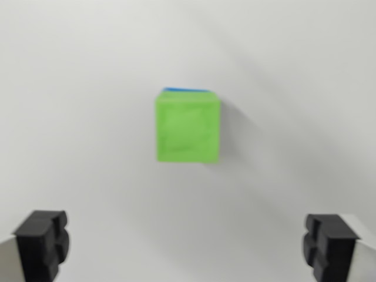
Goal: Stack cube
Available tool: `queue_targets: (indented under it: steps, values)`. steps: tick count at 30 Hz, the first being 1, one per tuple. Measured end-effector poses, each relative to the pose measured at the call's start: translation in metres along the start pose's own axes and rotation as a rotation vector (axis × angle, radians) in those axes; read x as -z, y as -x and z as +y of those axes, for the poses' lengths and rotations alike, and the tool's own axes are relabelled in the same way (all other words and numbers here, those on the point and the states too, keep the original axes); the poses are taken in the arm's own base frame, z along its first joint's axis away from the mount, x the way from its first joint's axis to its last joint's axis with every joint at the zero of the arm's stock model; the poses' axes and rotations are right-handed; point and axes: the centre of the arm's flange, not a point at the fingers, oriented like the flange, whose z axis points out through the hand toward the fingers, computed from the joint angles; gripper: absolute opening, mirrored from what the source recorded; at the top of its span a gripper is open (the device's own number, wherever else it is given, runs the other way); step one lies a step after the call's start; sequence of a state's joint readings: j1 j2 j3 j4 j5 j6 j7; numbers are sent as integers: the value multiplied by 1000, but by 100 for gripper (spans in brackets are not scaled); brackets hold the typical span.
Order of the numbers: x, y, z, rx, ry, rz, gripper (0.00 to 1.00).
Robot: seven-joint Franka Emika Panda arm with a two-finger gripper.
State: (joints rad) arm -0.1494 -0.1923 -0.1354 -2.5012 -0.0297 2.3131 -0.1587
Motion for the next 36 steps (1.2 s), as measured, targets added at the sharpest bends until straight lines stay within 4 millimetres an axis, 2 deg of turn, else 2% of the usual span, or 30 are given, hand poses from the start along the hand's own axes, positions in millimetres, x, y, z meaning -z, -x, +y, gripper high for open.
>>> queue_targets:
  steps: [16, 28, 36]
  values:
    - [63, -1, 0, -1, -2, 1, 100]
    - [96, -1, 0, -1, -3, 0, 100]
    - [109, -1, 0, -1, -3, 0, 100]
